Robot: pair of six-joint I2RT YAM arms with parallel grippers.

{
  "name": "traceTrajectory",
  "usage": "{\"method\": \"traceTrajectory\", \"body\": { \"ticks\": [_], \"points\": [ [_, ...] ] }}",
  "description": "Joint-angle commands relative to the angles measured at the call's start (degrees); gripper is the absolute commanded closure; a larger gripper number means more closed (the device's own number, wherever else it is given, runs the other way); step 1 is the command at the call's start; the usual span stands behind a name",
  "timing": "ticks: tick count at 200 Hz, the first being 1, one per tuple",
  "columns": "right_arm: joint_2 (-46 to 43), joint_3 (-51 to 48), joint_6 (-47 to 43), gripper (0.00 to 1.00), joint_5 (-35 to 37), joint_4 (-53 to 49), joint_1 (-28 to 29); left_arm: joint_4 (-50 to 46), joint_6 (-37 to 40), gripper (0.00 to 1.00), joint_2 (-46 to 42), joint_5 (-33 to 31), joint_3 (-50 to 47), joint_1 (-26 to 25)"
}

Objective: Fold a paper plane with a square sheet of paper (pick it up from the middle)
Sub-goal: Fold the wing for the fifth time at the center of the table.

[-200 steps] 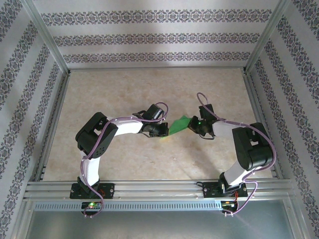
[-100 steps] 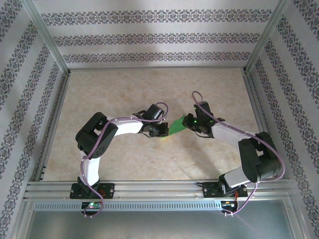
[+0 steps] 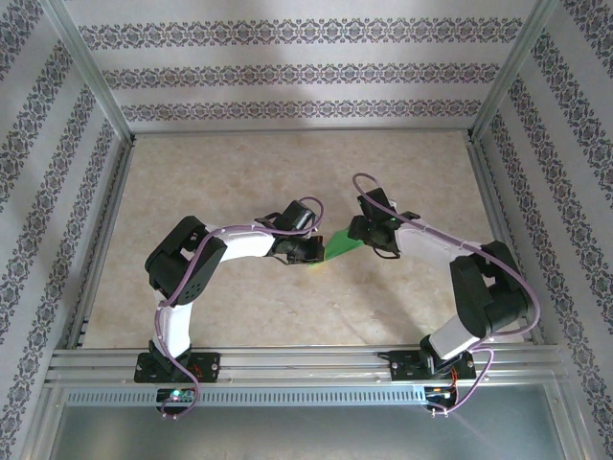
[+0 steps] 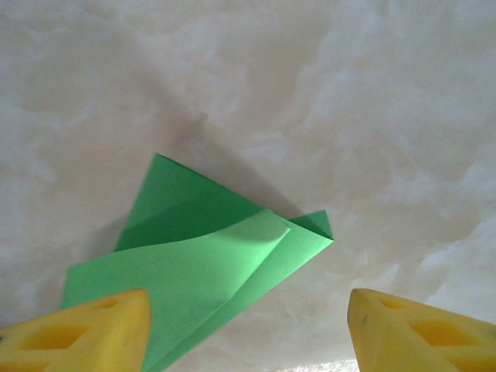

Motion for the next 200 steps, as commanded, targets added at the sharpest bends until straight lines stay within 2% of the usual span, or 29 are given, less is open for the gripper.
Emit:
{"method": "traceTrajectory", "body": {
  "ticks": [1, 34, 91, 114, 164, 200],
  "points": [
    [3.15, 2.57, -0.8, 0.33, 0.43, -3.0, -0.97, -10.67, 0.48, 0.96, 3.64, -4.57, -2.48, -0.52],
    [6.27, 4.01, 0.0, 0.38, -1.03, -3.73, -1.79, -10.59, 0.53, 0.96, 3.42, -4.45, -2.48, -0.52],
    [8.19, 3.69, 0.54, 0.6, -3.22, -4.13, -2.61, -10.25, 0.55, 0.96, 1.91, -3.83, -2.03, -0.52],
    [8.68, 3.45, 0.49, 0.65, -3.77, -4.05, -2.74, -9.36, 1.01, 0.94, 0.86, -2.73, -1.26, -0.52],
    [8.64, 2.92, 0.03, 0.7, -4.09, -3.87, -3.22, -3.34, 2.61, 0.88, -2.5, 2.16, 1.29, -0.52],
    [8.08, 2.44, -0.68, 0.69, -4.81, -2.92, -3.49, -2.05, 4.77, 0.86, -2.0, 0.87, 4.79, -0.52]
  ]
}}
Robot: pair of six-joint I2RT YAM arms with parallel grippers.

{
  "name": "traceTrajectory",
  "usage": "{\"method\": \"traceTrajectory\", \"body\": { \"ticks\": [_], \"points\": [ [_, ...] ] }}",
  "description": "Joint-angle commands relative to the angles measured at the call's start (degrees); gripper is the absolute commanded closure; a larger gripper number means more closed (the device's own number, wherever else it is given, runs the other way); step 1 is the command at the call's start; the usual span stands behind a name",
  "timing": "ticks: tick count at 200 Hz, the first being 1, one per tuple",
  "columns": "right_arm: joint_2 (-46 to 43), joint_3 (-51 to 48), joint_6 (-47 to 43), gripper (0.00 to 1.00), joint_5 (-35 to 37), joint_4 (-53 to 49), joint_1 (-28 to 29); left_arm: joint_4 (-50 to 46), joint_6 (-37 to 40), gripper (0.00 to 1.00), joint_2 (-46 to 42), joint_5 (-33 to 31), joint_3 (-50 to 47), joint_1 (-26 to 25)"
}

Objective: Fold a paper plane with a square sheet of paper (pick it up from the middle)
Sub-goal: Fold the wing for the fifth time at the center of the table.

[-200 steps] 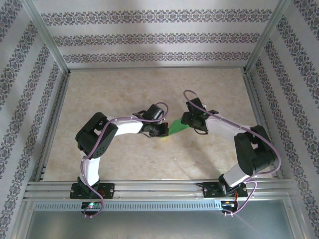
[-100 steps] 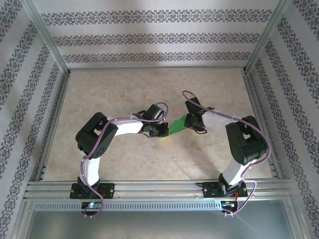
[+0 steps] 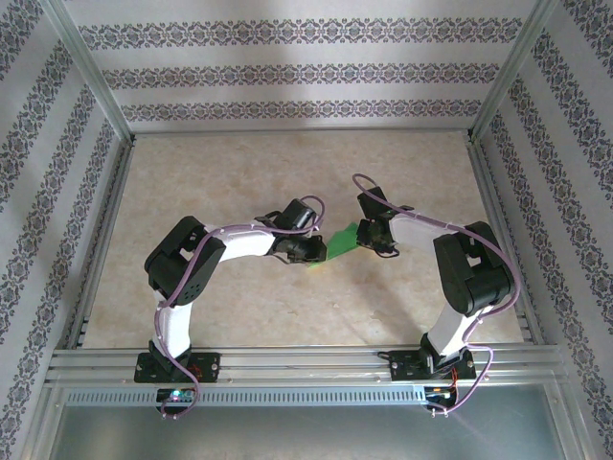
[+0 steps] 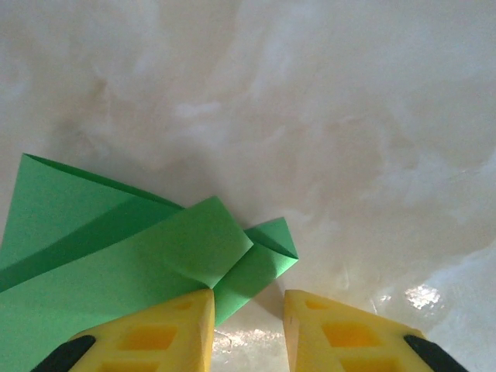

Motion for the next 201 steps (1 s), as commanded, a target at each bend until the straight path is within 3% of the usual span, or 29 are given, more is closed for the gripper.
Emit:
{"method": "traceTrajectory", "body": {
  "ticks": [1, 112, 149, 172, 201],
  "points": [
    [0.29, -0.54, -1.13, 0.69, -1.46, 0.08, -0.62, -1.21, 3.12, 0.86, -1.32, -0.53, 3.37, -0.46],
    [-3.69, -2.29, -6.78, 0.62, -7.06, 4.79, -2.29, -3.63, 4.8, 0.9, 7.38, -1.76, 9.9, -0.72],
    [-9.71, -4.55, -7.27, 0.62, -8.9, 7.14, -3.07, -4.77, 5.07, 0.91, 8.44, -1.7, 9.71, -1.24],
    [-12.24, -6.74, -6.19, 0.65, -13.33, 11.61, -2.5, -5.37, 5.3, 0.91, 8.57, -2.33, 9.16, -1.42],
    [-8.1, -6.37, -3.56, 0.75, -18.18, 16.14, -0.34, -5.65, 5.25, 0.93, 8.79, -2.74, 8.65, -1.51]
  ]
}}
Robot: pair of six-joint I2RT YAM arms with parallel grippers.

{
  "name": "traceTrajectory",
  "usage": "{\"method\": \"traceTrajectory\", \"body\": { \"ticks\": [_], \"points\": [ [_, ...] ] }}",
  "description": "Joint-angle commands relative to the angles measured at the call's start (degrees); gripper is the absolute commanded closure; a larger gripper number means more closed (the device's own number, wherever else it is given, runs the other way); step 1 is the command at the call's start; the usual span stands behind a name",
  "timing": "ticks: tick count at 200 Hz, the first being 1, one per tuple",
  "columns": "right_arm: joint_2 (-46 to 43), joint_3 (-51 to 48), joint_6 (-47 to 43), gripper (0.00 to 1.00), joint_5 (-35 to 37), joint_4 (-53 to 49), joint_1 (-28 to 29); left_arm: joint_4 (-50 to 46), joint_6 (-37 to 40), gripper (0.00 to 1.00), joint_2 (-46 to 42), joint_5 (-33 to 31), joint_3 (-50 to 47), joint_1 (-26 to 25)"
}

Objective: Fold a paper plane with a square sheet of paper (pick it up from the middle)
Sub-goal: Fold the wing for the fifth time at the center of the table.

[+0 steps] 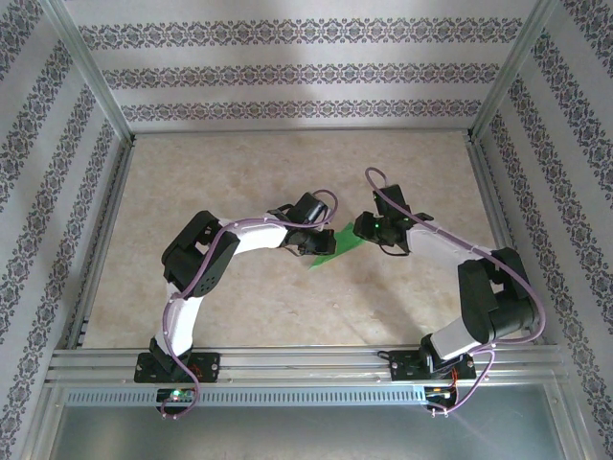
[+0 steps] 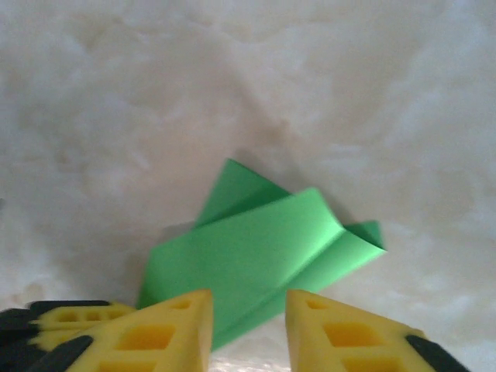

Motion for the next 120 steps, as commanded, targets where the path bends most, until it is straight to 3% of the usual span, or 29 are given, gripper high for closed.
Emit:
{"method": "traceTrajectory", "body": {
  "ticks": [1, 55, 120],
  "points": [
    [3.31, -0.64, 2.02, 0.75, -5.92, 5.63, 1.59, -3.99, 1.48, 0.93, 1.76, -1.46, -0.28, -0.77],
    [11.22, -0.97, 6.69, 0.81, -9.61, 12.18, 1.27, -6.48, 1.48, 0.94, 1.94, -3.58, -0.51, -0.86],
    [11.26, -6.94, 8.58, 0.8, -8.64, 15.44, -9.28, -8.12, 0.34, 0.95, 1.93, -4.53, -3.19, -0.86]
  ]
}}
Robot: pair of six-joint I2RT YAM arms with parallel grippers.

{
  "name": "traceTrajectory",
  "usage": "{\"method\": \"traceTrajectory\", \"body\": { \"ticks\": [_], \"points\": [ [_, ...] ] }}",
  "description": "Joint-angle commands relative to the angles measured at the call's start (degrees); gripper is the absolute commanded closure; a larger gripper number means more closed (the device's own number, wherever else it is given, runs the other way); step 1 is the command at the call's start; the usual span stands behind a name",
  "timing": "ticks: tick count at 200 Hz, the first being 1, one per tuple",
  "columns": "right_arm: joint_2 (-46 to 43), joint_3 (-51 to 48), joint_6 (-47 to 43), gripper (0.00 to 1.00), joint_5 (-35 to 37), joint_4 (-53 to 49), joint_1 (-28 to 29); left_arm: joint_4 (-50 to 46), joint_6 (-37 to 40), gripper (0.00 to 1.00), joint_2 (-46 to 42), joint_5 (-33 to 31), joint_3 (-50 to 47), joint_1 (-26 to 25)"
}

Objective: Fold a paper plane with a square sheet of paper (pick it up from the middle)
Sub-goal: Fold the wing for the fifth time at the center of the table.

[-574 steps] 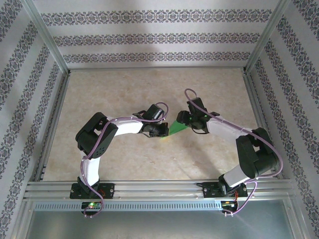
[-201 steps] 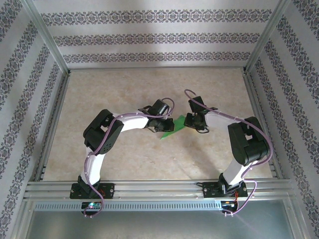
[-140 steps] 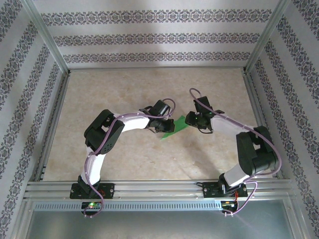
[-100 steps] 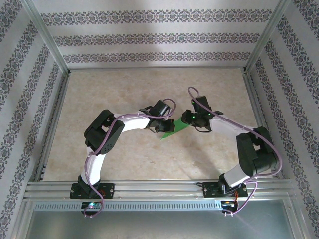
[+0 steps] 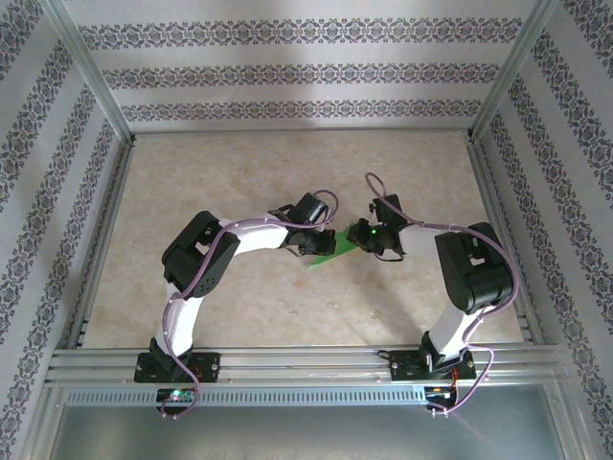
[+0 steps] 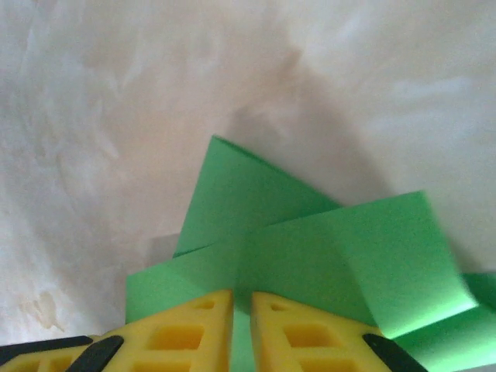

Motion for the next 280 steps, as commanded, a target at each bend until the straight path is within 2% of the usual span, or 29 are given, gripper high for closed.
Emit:
{"method": "traceTrajectory", "body": {
  "ticks": [1, 27, 76, 126, 180, 251, 280],
  "points": [
    [-0.08, -2.14, 1.27, 0.8, 4.58, 0.47, -4.62, -8.01, -0.03, 0.95, 1.94, -3.3, -3.17, -0.49],
    [-0.36, -2.73, 3.43, 0.8, 4.21, 2.96, -7.28, -7.79, -0.3, 0.95, 1.61, -3.33, -3.95, -0.49],
    [-6.59, -1.43, 2.88, 0.78, 9.71, -0.54, -8.29, -7.71, 0.52, 0.95, 0.66, -2.36, -2.55, -0.49],
    [-12.91, -2.42, 0.26, 0.77, 5.6, -2.26, -2.89, -3.96, -0.42, 0.88, -5.65, 1.37, 0.15, -0.49],
    [-4.16, -0.58, 3.96, 0.8, -2.86, 1.92, 5.23, -4.14, -2.12, 0.89, -9.56, 0.16, -5.3, -0.49],
    [2.72, 0.63, 2.82, 0.81, -3.64, 2.81, 5.8, -5.77, -2.64, 0.91, -8.46, 0.41, -7.41, -0.49],
    [3.93, 0.9, 1.5, 0.81, -3.64, 1.91, 5.58, -8.84, -1.52, 0.91, -7.38, -1.85, -6.05, -0.49]
  ]
}}
